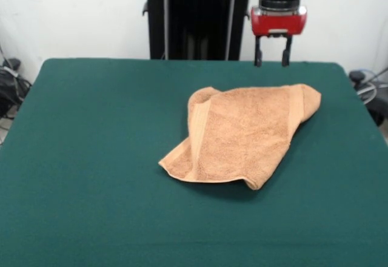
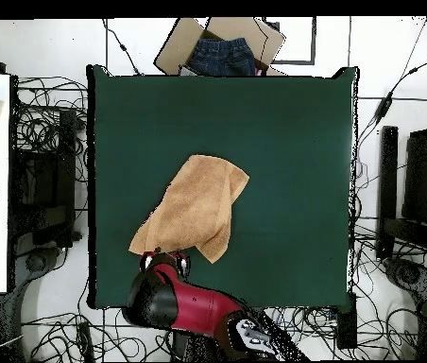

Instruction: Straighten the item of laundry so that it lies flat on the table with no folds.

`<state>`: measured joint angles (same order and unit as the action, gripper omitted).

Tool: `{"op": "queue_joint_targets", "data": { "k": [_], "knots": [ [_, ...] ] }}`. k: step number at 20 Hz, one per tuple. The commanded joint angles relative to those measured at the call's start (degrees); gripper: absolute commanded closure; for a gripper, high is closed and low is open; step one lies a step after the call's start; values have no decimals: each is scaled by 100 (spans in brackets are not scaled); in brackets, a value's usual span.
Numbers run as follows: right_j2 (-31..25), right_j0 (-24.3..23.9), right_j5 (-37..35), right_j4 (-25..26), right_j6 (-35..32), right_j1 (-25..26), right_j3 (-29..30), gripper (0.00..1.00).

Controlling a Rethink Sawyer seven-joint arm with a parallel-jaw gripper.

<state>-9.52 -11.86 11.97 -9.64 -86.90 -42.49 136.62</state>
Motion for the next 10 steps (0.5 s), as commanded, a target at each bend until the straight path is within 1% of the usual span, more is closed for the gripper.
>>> {"op": "queue_joint_targets", "data": {
  "k": [1,4,7,10],
  "knots": [
    [-251,17,-526,-97,-1033,247,-643,0],
    [-210,44,-795,-178,-925,229,-797,0],
    [-128,106,-1209,-279,-805,170,-1006,0],
    [-105,85,-1416,-238,-764,191,-1156,0]
  ]
}}
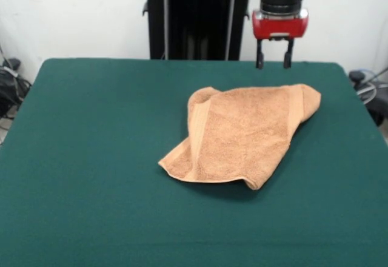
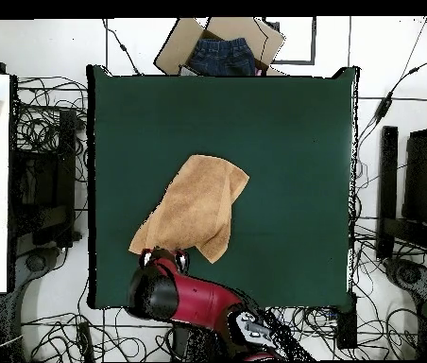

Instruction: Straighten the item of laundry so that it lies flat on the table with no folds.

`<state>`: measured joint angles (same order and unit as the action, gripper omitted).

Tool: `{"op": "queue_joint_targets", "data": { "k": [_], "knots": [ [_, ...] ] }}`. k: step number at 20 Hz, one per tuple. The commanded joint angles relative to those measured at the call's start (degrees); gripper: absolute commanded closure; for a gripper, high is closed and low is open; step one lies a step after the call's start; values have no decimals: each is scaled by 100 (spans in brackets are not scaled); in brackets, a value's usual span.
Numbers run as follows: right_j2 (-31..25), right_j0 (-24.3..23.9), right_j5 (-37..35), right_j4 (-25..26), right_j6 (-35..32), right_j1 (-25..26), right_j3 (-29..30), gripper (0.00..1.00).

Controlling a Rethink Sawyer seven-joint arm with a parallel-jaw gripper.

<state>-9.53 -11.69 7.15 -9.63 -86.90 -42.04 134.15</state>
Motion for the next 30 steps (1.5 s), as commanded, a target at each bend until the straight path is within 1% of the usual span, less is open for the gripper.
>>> {"op": "queue_joint_targets", "data": {
  "k": [1,5,10,15,18,21,25,30],
  "knots": [
    [-94,54,-1002,-213,-741,174,-973,0],
    [14,87,-1304,-169,-700,299,-1275,0],
    [108,94,-1867,-100,-572,496,-1820,0],
    [69,2,-2157,57,-466,709,-2275,0],
    [61,-32,-2306,37,-526,854,-2482,0],
    [-8,-126,-2295,75,-558,960,-2536,0],
    [-124,-295,-2277,199,-389,1217,-2807,0],
    [-410,-650,-2047,446,-162,1623,-3008,0]
  ]
}}
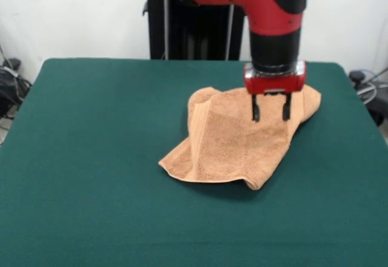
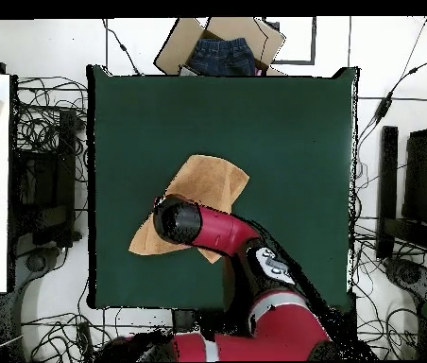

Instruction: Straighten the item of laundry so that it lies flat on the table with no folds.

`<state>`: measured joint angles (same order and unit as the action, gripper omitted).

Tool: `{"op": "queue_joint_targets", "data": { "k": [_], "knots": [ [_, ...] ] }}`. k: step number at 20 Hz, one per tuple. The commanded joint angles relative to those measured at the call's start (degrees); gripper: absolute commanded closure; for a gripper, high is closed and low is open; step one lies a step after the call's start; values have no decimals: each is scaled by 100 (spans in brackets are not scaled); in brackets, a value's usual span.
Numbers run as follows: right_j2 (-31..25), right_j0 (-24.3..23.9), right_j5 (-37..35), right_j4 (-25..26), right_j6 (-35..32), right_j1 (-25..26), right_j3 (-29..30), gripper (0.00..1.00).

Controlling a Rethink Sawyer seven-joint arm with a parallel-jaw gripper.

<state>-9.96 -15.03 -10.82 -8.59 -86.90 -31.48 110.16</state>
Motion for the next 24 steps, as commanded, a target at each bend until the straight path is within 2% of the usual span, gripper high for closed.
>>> {"op": "queue_joint_targets", "data": {
  "k": [1,13,19,24],
  "knots": [
    [-410,-374,-231,384,-136,645,-655,0],
    [-667,-773,-211,852,-117,1223,-1056,0],
    [-926,-1055,83,1108,-136,1596,-1097,0],
    [-844,-949,52,1120,-442,1371,-904,0]
  ]
}}
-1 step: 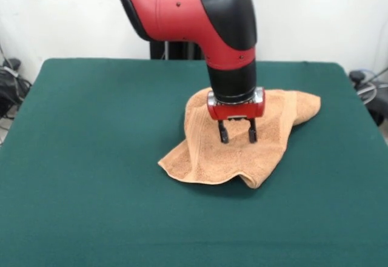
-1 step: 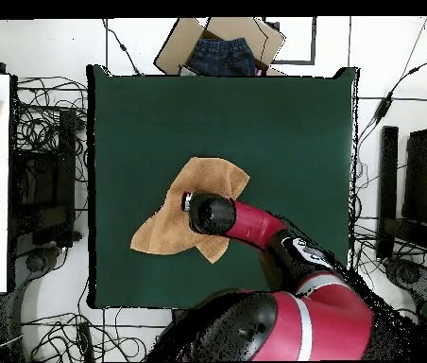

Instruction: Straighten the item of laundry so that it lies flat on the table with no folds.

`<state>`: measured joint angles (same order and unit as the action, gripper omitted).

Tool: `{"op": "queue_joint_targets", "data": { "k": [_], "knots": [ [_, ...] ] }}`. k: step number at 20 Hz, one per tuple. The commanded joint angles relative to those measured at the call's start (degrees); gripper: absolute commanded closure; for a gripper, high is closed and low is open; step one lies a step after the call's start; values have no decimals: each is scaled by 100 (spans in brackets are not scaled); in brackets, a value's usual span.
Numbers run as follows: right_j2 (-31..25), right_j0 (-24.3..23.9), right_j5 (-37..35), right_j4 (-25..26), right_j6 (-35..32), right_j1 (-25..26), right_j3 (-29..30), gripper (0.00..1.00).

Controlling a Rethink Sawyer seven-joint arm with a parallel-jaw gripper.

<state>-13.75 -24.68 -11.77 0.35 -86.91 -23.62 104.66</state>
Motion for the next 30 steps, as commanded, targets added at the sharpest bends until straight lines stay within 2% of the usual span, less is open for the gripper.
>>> {"op": "queue_joint_targets", "data": {
  "k": [1,7,10,13,18,23,25,30],
  "knots": [
    [-443,45,139,229,-497,530,-314,0],
    [-464,11,145,292,-413,645,-448,0],
    [-283,221,-245,156,-542,180,-320,0],
    [-79,470,-910,43,-530,-244,-489,0],
    [-77,492,-1731,21,-312,-426,-905,0],
    [57,587,-2427,-55,-604,-1259,-550,0],
    [16,551,-2437,-49,-645,-1374,-440,0],
    [-201,279,-2482,44,-323,-961,-808,0]
  ]
}}
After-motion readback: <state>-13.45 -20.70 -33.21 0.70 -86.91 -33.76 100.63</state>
